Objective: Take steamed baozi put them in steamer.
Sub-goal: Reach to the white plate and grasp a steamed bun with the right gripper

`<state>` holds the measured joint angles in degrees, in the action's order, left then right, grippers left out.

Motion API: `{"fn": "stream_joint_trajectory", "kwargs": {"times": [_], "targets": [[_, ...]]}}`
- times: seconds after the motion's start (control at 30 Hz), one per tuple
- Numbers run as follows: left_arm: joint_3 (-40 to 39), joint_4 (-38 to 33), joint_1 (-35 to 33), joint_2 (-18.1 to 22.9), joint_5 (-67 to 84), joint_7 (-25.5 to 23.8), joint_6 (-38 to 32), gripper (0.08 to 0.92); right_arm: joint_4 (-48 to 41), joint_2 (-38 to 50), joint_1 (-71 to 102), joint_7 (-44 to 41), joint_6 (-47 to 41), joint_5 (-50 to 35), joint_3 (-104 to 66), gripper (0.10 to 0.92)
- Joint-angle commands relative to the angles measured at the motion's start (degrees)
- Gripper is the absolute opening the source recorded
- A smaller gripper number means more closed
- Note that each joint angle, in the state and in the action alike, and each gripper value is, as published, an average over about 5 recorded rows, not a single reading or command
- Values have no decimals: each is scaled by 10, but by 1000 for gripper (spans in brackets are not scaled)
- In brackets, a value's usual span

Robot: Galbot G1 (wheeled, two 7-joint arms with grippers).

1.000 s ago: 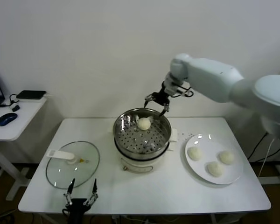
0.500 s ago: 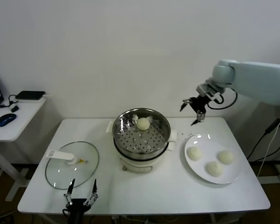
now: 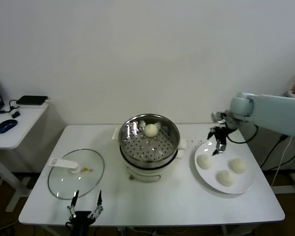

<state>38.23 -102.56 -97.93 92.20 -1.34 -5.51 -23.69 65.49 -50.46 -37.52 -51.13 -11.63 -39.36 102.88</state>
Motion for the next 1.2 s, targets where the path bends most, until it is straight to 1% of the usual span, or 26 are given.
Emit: {"fn": "stream_joint_trajectory", "kwargs": {"times": [0.03,0.37,0.67,0.77,0.93,1.03,1.2], "targets": [[3,1,-1,4,-1,0,-1,823,-32,1,124,14,-57,44,-80,823],[3,1,-2,5,-2,0,-5,823,-90,-23,161,34,-49,78,-130,823],[4,0,-2,5,-2,1,-7,823,-103,-31,163,33,-43,90,-135,817],[4,-2,-2,6,-2,1,-7,823,-105,-32,163,29,-42,89,-136,769],[5,-4,-4,6,-2,1,-7,823,-104,-34,157,22,-42,87,-135,639],[6,-6,-5,6,-2,1,-7,823,-95,-29,140,14,-42,79,-129,607],[8,-9,-8,5,-1,0,-7,823,-55,-17,38,-15,-38,38,-63,595]]}}
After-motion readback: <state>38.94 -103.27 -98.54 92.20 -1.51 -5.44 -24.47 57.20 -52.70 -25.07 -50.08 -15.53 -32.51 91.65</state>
